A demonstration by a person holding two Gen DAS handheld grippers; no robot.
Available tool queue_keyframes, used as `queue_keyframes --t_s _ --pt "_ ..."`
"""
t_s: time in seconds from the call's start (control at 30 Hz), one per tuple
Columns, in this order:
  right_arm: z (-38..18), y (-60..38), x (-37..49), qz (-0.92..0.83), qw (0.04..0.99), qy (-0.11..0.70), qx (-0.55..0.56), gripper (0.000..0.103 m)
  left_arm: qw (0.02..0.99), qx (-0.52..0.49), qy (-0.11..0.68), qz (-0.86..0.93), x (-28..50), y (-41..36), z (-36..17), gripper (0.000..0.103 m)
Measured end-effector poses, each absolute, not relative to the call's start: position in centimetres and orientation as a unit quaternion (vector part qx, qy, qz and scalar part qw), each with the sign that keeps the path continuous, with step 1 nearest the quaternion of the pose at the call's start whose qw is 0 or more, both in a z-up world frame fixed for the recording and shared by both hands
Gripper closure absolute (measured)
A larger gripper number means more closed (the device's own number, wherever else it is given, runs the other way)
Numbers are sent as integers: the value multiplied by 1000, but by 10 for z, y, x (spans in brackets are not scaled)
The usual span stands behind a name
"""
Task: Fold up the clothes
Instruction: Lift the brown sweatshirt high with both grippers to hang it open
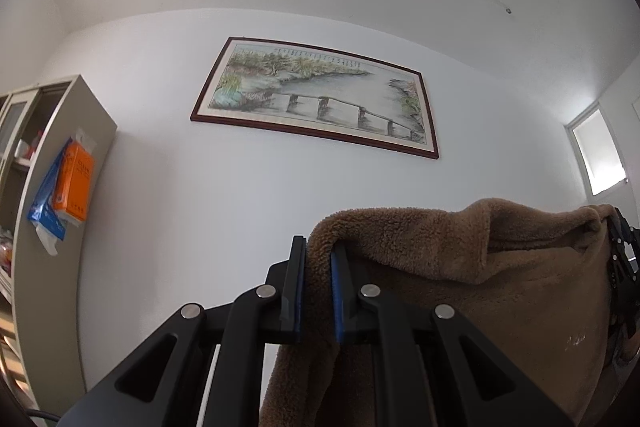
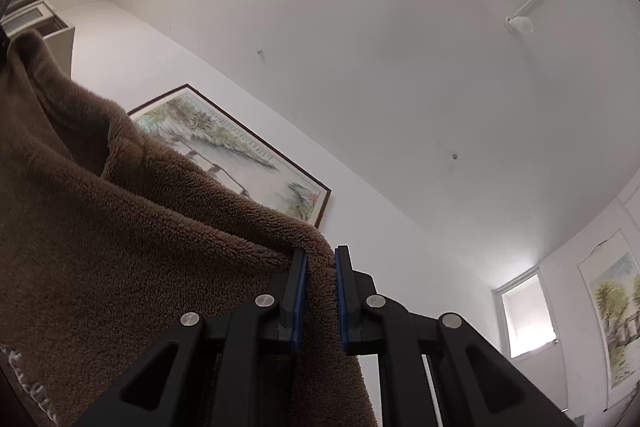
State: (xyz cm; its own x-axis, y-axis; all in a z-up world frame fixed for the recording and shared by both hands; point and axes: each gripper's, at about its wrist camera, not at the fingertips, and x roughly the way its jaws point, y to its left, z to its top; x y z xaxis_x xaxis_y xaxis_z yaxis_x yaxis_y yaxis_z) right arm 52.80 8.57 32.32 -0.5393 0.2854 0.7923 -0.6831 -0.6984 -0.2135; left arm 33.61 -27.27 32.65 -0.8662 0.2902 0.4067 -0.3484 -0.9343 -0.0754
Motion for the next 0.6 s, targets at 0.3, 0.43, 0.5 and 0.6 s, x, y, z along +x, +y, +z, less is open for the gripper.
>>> queue_keyframes --t_s 0.3,0.43,0.5,0.6 --pt "326 93 528 860 267 -255 352 91 169 174 -71 968 328 -273 320 91" --pt "299 102 477 871 269 -261 317 91 166 137 -67 974 301 -261 314 91" --pt "292 105 454 882 262 -259 292 91 163 116 -65 978 284 -255 312 91" --pt "283 114 418 897 255 -259 253 91 157 83 -60 982 254 -242 307 91"
